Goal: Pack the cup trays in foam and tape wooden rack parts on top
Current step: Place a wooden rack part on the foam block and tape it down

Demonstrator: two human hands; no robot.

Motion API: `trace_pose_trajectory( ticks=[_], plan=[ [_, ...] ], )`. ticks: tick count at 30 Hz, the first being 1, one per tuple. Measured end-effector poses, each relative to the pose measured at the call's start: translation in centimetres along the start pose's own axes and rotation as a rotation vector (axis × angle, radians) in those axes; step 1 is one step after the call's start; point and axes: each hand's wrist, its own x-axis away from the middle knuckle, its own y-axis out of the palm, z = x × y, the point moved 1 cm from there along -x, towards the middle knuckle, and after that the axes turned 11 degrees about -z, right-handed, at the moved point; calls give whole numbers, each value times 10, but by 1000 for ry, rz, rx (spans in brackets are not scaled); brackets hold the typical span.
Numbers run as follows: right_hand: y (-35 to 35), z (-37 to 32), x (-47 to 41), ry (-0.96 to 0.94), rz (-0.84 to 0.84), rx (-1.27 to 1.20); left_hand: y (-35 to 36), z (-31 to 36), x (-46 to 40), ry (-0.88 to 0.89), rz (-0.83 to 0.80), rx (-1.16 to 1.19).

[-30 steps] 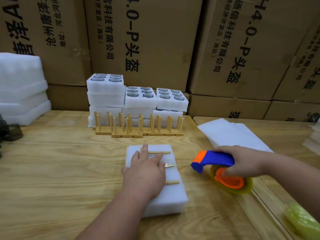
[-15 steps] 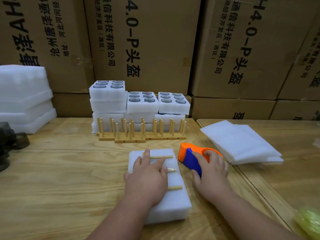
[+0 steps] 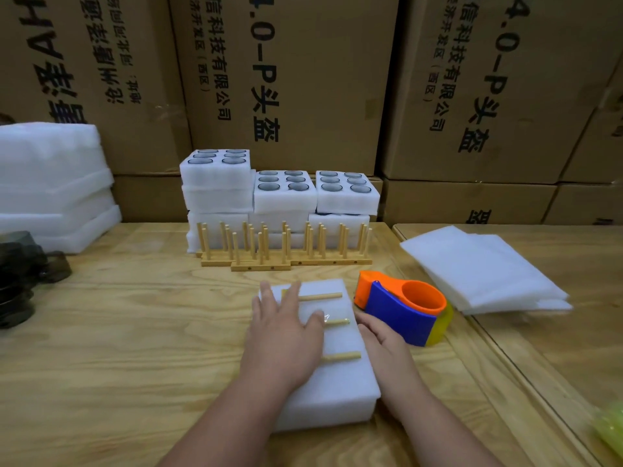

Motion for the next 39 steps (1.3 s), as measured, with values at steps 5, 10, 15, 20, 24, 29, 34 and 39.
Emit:
trace_pose_trajectory(
  ticks=[5, 10, 15, 20, 24, 29, 34, 39],
  plan=[
    [1, 9, -2, -18, 144, 63, -22, -20, 1, -171, 46, 611],
    [0, 7, 1, 29, 165, -49, -13, -37, 11, -177, 2, 757],
    [1, 5, 4, 0, 121, -154, -8, -44, 13, -170, -86, 961],
    [-3, 2, 3, 27, 70, 19, -9, -43, 16, -114, -97, 841],
    [-5, -2, 2, 73, 55, -16, -13, -41, 18, -85, -118, 807],
    [-5, -2, 4, 101, 91, -43, -19, -19, 26, -14, 90, 304],
    [-12, -6, 3, 136, 5, -44, 21, 45, 47, 373, -26, -231],
    [-21, -3, 5, 178, -23, 26, 58, 57, 44, 243, -195, -659]
  ],
)
